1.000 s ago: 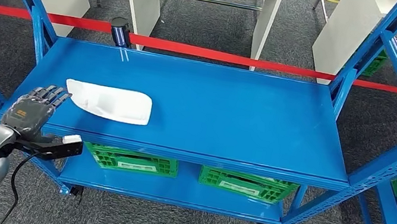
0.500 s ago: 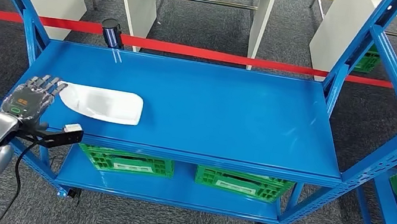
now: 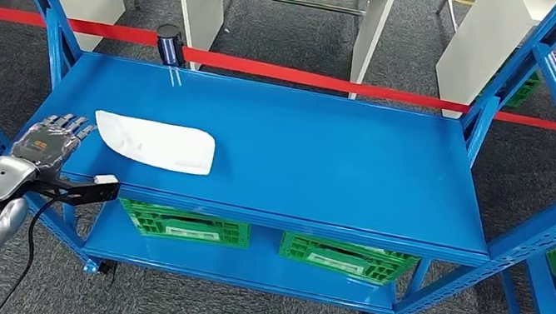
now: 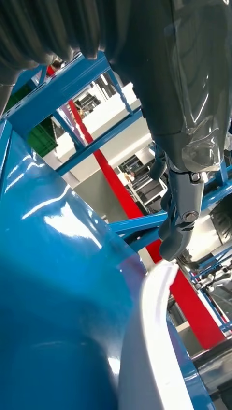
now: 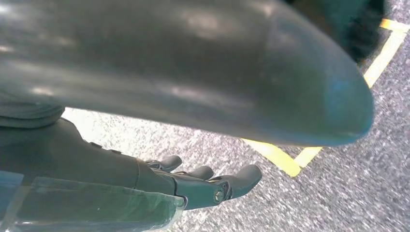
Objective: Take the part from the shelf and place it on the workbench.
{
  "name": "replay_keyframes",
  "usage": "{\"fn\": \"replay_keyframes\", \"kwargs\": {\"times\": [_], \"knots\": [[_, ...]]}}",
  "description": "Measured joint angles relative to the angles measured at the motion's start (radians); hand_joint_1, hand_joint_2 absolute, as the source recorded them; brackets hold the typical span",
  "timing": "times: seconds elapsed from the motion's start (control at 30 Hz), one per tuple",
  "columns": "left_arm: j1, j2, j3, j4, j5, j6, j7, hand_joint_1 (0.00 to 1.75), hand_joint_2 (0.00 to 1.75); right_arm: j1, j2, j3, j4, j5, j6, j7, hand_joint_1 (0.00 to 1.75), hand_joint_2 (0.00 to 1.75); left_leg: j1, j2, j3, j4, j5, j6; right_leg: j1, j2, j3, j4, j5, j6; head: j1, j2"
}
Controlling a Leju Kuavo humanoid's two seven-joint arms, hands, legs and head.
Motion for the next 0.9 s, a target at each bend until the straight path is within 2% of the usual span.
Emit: {"fn": "replay_keyframes", "kwargs": {"times": [0.03, 0.13, 0.17, 0.2, 0.23, 0.3, 0.33, 0.37, 0.4, 0.47, 0.5, 0.53, 0.63, 0.7, 0.73, 0.8, 0.83, 0.87, 0.9], "knots": [[-0.003, -0.001, 0.0, 0.004, -0.004, 0.0, 0.002, 0.0, 1.75, -0.001, 0.0, 0.001, 0.0, 0.0, 0.0, 0.0, 0.0, 0.0, -0.002, 0.0, -0.002, 0.004, -0.002, -0.004, 0.001, 0.0, 0.015, -0.031, 0.01, -0.006, 0.0, 0.0], [-0.011, -0.004, 0.0, 0.016, -0.02, 0.0, 0.006, 0.0, 1.75, -0.003, 0.002, 0.004, 0.0, -0.001, -0.001, 0.0, 0.0, 0.0, -0.001, 0.0, -0.007, 0.009, -0.007, -0.015, 0.002, 0.001, 0.019, -0.039, 0.015, -0.026, -0.001, 0.0], [-0.014, -0.006, 0.0, 0.018, -0.027, 0.0, 0.007, 0.0, 1.75, -0.003, 0.002, 0.005, 0.0, -0.002, -0.002, -0.001, 0.0, 0.0, 0.002, 0.0, -0.013, 0.021, -0.016, -0.021, 0.0, 0.001, 0.02, -0.04, 0.016, -0.031, -0.002, 0.0], [-0.018, -0.007, 0.0, 0.021, -0.032, 0.0, 0.007, 0.0, 1.75, -0.003, 0.002, 0.005, 0.0, -0.003, -0.003, -0.001, 0.0, 0.0, 0.004, 0.0, -0.027, 0.051, -0.037, -0.027, -0.002, 0.001, 0.021, -0.041, 0.017, -0.036, -0.002, 0.0], [-0.022, -0.008, 0.0, 0.023, -0.036, 0.0, 0.008, 0.0, 1.75, -0.004, 0.003, 0.005, 0.0, -0.004, -0.005, -0.002, 0.0, 0.0, 0.006, 0.001, -0.051, 0.105, -0.067, -0.033, -0.003, 0.002, 0.022, -0.042, 0.017, -0.039, -0.002, 0.0], [-0.027, -0.012, 0.0, 0.03, -0.04, 0.0, 0.008, 0.0, 1.75, -0.004, 0.006, 0.006, 0.0, -0.006, -0.009, -0.004, 0.0, 0.0, 0.01, 0.001, -0.114, 0.243, -0.129, -0.042, -0.003, 0.001, 0.021, -0.041, 0.017, -0.041, -0.002, 0.0], [-0.028, -0.014, -0.001, 0.034, -0.042, 0.0, 0.008, 0.0, 1.75, -0.003, 0.007, 0.007, 0.0, -0.006, -0.01, -0.004, 0.0, 0.0, 0.012, 0.001, -0.137, 0.29, -0.142, -0.043, -0.003, 0.002, 0.021, -0.041, 0.017, -0.041, -0.002, 0.0], [-0.028, -0.016, -0.001, 0.036, -0.043, 0.0, 0.008, 0.0, 1.75, -0.003, 0.008, 0.008, 0.0, -0.006, -0.011, -0.004, 0.0, 0.0, 0.013, 0.001, -0.142, 0.299, -0.135, -0.043, -0.003, 0.002, 0.022, -0.041, 0.017, -0.041, -0.002, 0.0], [-0.029, -0.017, -0.001, 0.039, -0.044, 0.0, 0.008, 0.0, 1.75, -0.003, 0.008, 0.009, 0.0, -0.006, -0.012, -0.004, 0.0, 0.0, 0.013, 0.001, -0.126, 0.265, -0.109, -0.041, -0.002, 0.003, 0.023, -0.041, 0.017, -0.041, -0.003, 0.0], [-0.036, -0.018, -0.001, 0.04, -0.045, 0.0, 0.008, 0.0, 1.75, -0.004, 0.01, 0.01, 0.0, -0.006, -0.012, -0.004, 0.0, 0.0, 0.012, 0.0, -0.057, 0.125, -0.043, -0.033, -0.001, 0.005, 0.025, -0.041, 0.016, -0.04, -0.002, 0.0], [-0.04, -0.018, -0.001, 0.04, -0.045, 0.0, 0.008, 0.0, 1.75, -0.005, 0.011, 0.01, 0.0, -0.006, -0.012, -0.004, 0.0, 0.0, 0.009, 0.0, -0.026, 0.063, -0.023, -0.028, 0.001, 0.005, 0.024, -0.041, 0.017, -0.039, -0.002, 0.0], [-0.044, -0.019, 0.0, 0.041, -0.045, 0.0, 0.009, 0.0, 1.75, -0.006, 0.013, 0.011, 0.0, -0.006, -0.012, -0.004, 0.0, 0.0, 0.007, 0.0, -0.009, 0.026, -0.015, -0.024, 0.003, 0.005, 0.022, -0.041, 0.017, -0.036, -0.002, 0.0], [-0.05, -0.02, -0.001, 0.042, -0.053, 0.001, 0.012, 0.0, 1.75, -0.005, 0.015, 0.012, 0.0, -0.008, -0.013, -0.005, 0.0, 0.0, 0.003, 0.001, 0.0, 0.002, -0.012, -0.011, 0.004, 0.005, 0.018, -0.044, 0.02, -0.022, -0.002, 0.0], [-0.057, -0.023, -0.001, 0.04, -0.062, 0.003, 0.013, 0.0, 1.75, -0.004, 0.017, 0.012, -0.002, -0.011, -0.015, -0.005, 0.0, 0.0, 0.007, 0.003, 0.01, -0.013, -0.001, 0.003, 0.004, 0.004, 0.003, -0.016, 0.003, -0.017, 0.0, 0.0], [-0.06, -0.026, -0.001, 0.039, -0.065, 0.003, 0.013, 0.0, 1.75, -0.004, 0.017, 0.013, -0.003, -0.014, -0.016, -0.004, 0.0, 0.0, 0.009, 0.003, 0.014, -0.02, 0.004, 0.008, 0.004, 0.003, -0.018, 0.027, -0.018, -0.019, 0.001, 0.0], [-0.065, -0.033, -0.002, 0.037, -0.074, 0.002, 0.012, 0.0, 1.75, -0.001, 0.017, 0.015, -0.007, -0.018, -0.017, 0.0, 0.0, 0.0, 0.007, 0.003, 0.012, -0.021, 0.007, 0.012, 0.003, 0.003, -0.085, 0.166, -0.072, -0.022, 0.002, 0.0], [-0.065, -0.037, -0.003, 0.036, -0.077, 0.001, 0.011, 0.0, 1.75, 0.001, 0.017, 0.017, -0.009, -0.02, -0.018, 0.003, 0.0, 0.0, 0.006, 0.003, 0.012, -0.02, 0.006, 0.012, 0.002, 0.003, -0.113, 0.223, -0.089, -0.02, 0.003, 0.0], [-0.066, -0.041, -0.005, 0.035, -0.082, -0.002, 0.009, 0.0, 1.75, 0.003, 0.017, 0.019, -0.012, -0.02, -0.018, 0.004, 0.0, 0.0, 0.005, 0.003, 0.012, -0.02, 0.006, 0.012, 0.001, 0.003, -0.126, 0.248, -0.091, -0.014, 0.003, 0.0], [-0.067, -0.045, -0.006, 0.035, -0.085, -0.004, 0.009, 0.0, 1.75, 0.004, 0.017, 0.021, -0.014, -0.021, -0.018, 0.006, 0.0, 0.0, 0.005, 0.002, 0.012, -0.018, 0.005, 0.011, 0.0, 0.002, -0.118, 0.227, -0.077, -0.006, 0.003, 0.0]]}}
